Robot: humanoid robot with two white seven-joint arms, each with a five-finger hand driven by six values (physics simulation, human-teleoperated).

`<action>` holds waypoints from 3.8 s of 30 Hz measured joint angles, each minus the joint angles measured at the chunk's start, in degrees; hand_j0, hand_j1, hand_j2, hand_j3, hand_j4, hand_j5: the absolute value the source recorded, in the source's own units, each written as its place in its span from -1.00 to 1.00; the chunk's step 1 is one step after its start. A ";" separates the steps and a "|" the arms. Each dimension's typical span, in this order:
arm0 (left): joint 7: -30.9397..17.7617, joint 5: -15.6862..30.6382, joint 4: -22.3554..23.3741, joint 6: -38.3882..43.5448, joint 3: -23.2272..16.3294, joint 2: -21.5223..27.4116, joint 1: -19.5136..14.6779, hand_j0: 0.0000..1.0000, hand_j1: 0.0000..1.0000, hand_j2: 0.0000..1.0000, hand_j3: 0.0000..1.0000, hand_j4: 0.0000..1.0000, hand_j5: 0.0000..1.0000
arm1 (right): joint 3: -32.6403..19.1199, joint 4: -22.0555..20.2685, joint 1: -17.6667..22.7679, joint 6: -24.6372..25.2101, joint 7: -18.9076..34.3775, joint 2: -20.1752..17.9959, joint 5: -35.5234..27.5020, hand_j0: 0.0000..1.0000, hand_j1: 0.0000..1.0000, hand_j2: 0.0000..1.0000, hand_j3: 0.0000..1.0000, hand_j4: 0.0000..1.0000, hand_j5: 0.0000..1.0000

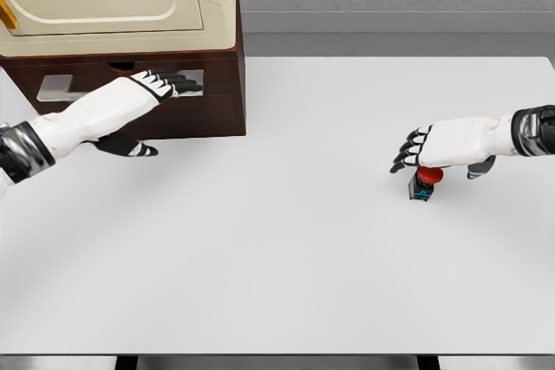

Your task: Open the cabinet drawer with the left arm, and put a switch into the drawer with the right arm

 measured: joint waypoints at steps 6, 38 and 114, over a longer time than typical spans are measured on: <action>0.10 0.87 1.01 0.17 -0.24 -0.21 0.44 1.00 1.00 1.00 1.00 1.00 1.00 | 0.01 0.15 0.00 0.00 0.00 0.40 0.03 1.00 1.00 1.00 1.00 1.00 1.00; 0.64 6.19 -6.89 -0.84 9.23 1.84 15.38 1.00 1.00 1.00 1.00 1.00 1.00 | 0.79 -0.03 0.00 0.00 0.00 1.54 -1.21 1.00 1.00 1.00 1.00 1.00 1.00; -2.60 5.90 -5.95 -14.85 35.82 -14.68 22.68 1.00 1.00 1.00 1.00 1.00 1.00 | -3.57 -1.98 0.00 -0.03 0.03 1.50 -2.34 -0.12 -0.12 -0.12 -0.12 -0.12 -0.12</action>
